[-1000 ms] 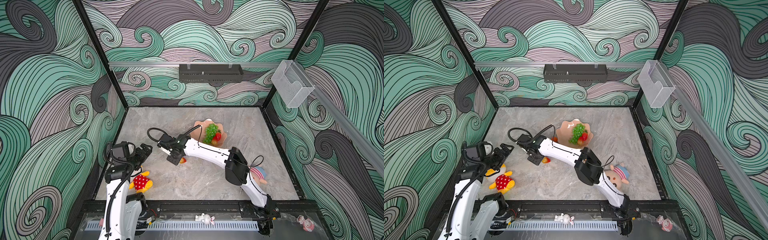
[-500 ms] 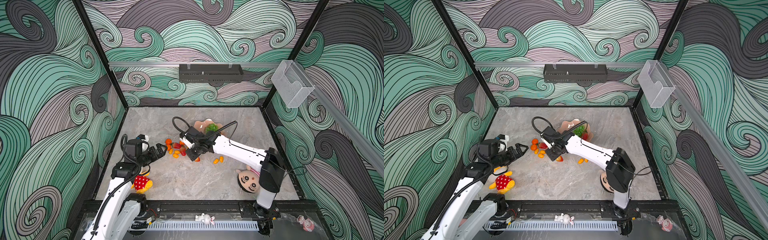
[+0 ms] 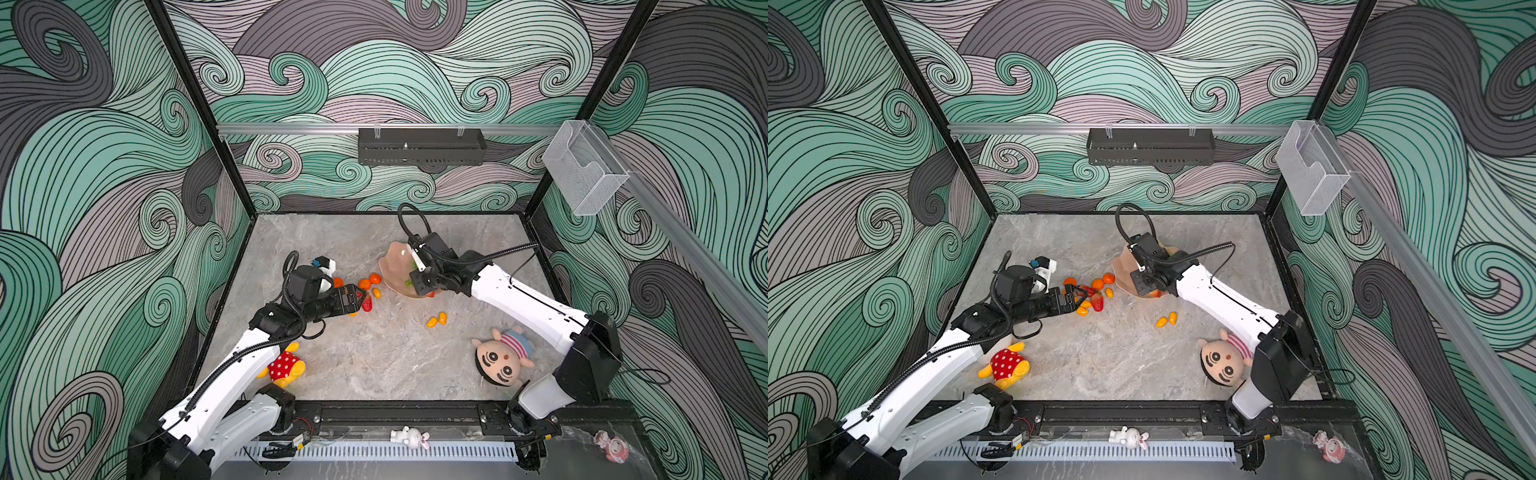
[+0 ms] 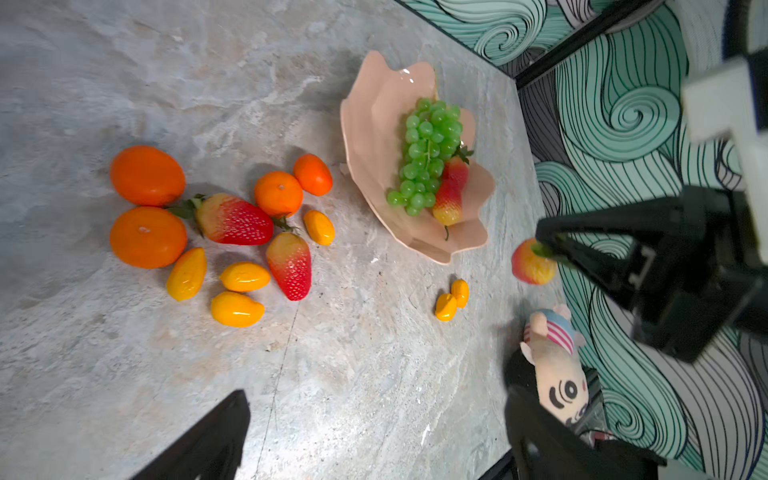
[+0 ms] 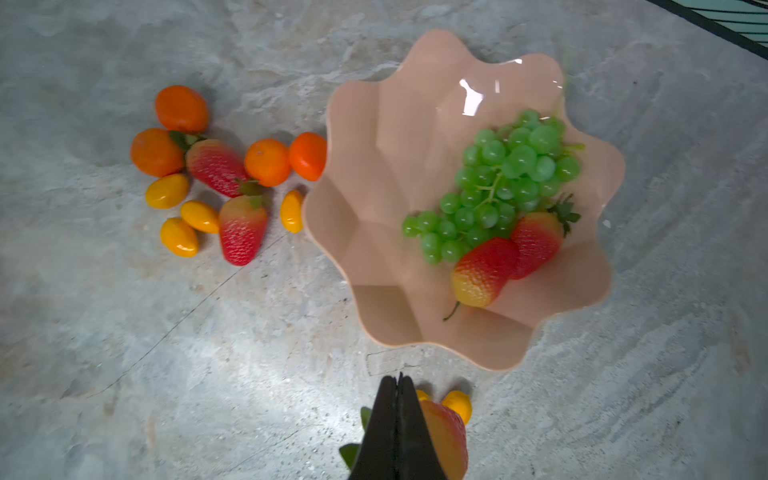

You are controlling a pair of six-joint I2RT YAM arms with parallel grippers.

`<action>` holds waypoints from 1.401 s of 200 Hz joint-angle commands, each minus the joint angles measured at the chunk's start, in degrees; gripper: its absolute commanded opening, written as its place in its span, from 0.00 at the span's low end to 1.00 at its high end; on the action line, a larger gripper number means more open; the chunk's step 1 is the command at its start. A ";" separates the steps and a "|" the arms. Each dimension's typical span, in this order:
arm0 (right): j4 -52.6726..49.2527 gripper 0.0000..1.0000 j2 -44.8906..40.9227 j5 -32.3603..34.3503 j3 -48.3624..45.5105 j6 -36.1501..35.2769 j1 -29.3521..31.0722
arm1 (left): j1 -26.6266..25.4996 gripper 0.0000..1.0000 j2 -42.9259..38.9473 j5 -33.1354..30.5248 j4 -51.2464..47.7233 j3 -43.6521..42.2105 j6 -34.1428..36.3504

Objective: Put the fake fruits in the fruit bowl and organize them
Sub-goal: 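Lift the strawberry over the bowl with the right gripper while the left arm reaches forward, then lower the strawberry into the bowl and open the right gripper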

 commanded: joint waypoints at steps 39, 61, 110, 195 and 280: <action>-1.38 0.00 9.53 8.78 6.95 -7.11 -5.05 | -9.75 0.99 8.77 -7.29 9.27 3.99 2.33; 0.36 0.00 12.42 6.97 7.54 -9.31 -7.81 | -15.23 0.99 11.79 -12.79 13.00 4.00 3.81; 0.59 0.00 17.28 1.41 10.58 -10.17 -11.52 | -23.04 0.99 16.63 -22.90 23.15 1.63 6.19; 0.16 0.15 21.59 -1.46 12.14 -9.56 -11.97 | -24.37 0.99 17.99 -24.07 22.57 1.85 6.32; -0.27 0.43 15.29 -4.22 11.99 -7.82 -11.88 | -24.39 0.99 14.00 -25.10 18.46 1.23 4.61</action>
